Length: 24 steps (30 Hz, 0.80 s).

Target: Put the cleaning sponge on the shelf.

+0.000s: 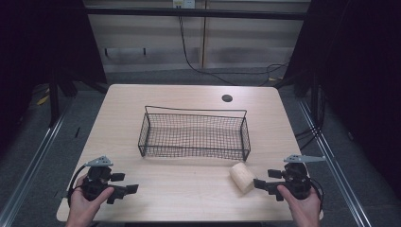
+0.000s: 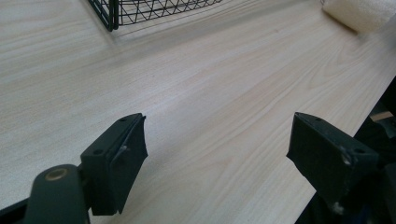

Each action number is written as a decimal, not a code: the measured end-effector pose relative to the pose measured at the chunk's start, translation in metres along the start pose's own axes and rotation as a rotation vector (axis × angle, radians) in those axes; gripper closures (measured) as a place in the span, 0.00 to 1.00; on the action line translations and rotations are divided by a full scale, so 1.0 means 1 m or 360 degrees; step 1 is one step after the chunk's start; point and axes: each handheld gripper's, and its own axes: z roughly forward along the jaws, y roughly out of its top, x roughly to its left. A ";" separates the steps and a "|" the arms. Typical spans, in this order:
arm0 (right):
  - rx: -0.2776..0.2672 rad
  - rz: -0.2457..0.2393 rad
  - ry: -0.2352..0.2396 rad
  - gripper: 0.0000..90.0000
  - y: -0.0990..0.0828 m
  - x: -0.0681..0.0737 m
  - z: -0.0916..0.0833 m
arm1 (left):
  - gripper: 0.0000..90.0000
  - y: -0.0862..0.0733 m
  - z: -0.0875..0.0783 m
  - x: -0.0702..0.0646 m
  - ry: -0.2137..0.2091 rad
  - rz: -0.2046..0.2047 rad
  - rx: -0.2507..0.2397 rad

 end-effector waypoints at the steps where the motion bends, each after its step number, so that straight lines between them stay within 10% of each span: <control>1: -0.0013 0.0019 0.0032 0.17 0.000 -0.001 0.000 | 0.21 0.000 0.000 0.000 0.0000 0.0000 0.0000; 12: -0.0085 -0.0041 -0.0018 0.28 0.003 0.003 -0.007 | 0.21 0.000 -0.001 0.000 -0.0003 0.0003 0.0005; 24: 0.0199 -0.0057 0.0016 0.30 0.033 0.014 -0.003 | 0.21 -0.001 0.001 -0.001 0.0010 -0.0003 0.0007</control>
